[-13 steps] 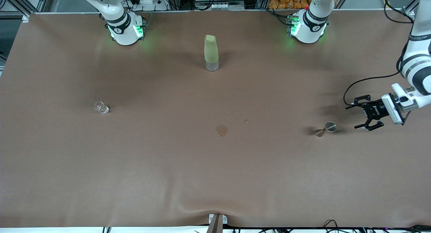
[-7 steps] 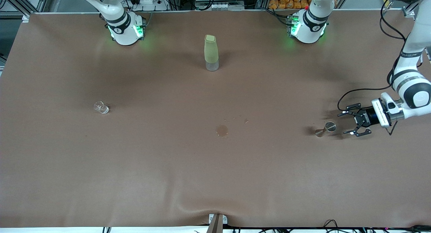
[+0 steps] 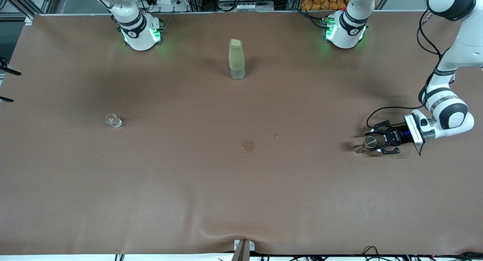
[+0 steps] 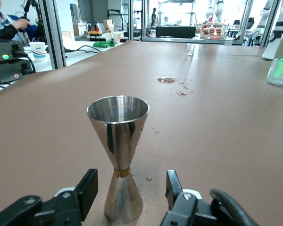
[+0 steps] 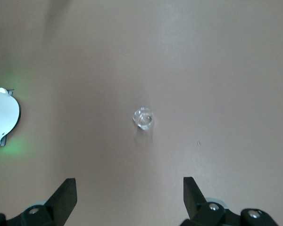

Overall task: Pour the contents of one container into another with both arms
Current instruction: 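Grasp the jigger with the left gripper while the right gripper reaches the beaker, then lift the jigger and the beaker while carrying both toward the table middle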

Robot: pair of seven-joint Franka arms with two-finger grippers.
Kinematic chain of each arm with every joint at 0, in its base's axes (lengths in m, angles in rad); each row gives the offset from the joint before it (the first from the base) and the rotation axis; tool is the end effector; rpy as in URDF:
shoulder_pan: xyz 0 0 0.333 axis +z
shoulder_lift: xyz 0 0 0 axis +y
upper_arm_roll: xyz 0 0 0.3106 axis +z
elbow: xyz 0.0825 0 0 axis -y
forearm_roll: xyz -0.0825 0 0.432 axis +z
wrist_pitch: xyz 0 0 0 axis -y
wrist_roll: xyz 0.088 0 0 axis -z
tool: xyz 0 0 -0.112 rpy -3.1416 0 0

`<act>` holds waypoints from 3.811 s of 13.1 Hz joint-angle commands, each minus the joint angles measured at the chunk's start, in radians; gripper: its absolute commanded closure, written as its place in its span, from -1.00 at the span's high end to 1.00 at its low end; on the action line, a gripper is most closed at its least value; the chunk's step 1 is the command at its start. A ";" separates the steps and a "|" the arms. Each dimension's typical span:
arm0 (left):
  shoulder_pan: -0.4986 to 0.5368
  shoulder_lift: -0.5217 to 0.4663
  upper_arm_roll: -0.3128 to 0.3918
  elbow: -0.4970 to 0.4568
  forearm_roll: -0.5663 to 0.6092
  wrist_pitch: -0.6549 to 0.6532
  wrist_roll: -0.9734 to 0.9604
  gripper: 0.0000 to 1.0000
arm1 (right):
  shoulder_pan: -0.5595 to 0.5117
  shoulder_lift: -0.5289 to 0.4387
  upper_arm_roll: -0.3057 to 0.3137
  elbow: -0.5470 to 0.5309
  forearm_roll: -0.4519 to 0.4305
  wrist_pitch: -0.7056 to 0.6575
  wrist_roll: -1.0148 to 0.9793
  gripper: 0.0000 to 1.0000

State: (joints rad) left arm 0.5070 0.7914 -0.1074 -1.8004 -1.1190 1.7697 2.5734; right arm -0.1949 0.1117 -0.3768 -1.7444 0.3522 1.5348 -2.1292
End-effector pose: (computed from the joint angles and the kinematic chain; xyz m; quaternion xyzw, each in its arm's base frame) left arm 0.5868 0.1555 0.0628 0.6191 -0.5281 0.4399 0.3798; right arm 0.5326 -0.2874 0.4657 -0.7109 -0.6689 -0.1165 0.1833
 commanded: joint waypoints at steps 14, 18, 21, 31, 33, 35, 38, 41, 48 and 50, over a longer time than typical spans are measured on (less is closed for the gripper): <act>-0.036 0.074 -0.008 0.105 -0.030 -0.052 0.021 0.05 | -0.095 0.577 -0.074 -0.033 0.569 -0.068 -0.773 1.00; -0.039 0.075 -0.006 0.107 -0.030 -0.052 0.019 -0.14 | -0.116 0.675 -0.074 -0.033 0.655 -0.140 -0.888 1.00; -0.041 0.075 -0.006 0.107 -0.030 -0.052 0.011 -0.16 | -0.123 0.736 -0.074 -0.032 0.705 -0.188 -0.948 1.00; -0.047 0.086 -0.005 0.102 -0.008 -0.050 0.021 -0.31 | -0.121 0.873 -0.063 -0.029 0.846 -0.266 -1.087 1.00; -0.045 0.091 -0.005 0.101 -0.007 -0.050 0.024 -0.70 | -0.121 0.873 -0.051 -0.029 0.846 -0.266 -1.088 1.00; -0.045 0.089 -0.005 0.107 0.059 -0.052 0.012 -1.00 | -0.121 0.873 -0.024 -0.029 0.849 -0.265 -1.094 1.00; -0.045 0.077 -0.008 0.108 0.071 -0.067 -0.021 -1.00 | -0.115 0.876 -0.005 -0.030 0.855 -0.256 -1.103 1.00; -0.045 0.072 -0.026 0.119 0.070 -0.088 -0.051 -1.00 | -0.107 0.882 0.012 -0.030 0.863 -0.249 -1.127 1.00; -0.200 0.039 -0.172 0.254 0.120 -0.089 -0.232 -1.00 | -0.098 0.899 0.061 -0.032 0.864 -0.203 -1.158 0.62; -0.284 0.023 -0.178 0.251 0.110 -0.009 -0.229 -1.00 | -0.097 0.901 0.072 -0.032 0.873 -0.203 -1.158 -0.11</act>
State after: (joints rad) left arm 0.2833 0.8453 -0.2901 -1.5406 -1.0194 1.7128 2.3546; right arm -0.2976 0.9759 -0.3051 -1.7625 1.2000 1.3298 -2.8834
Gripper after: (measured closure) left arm 0.789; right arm 0.163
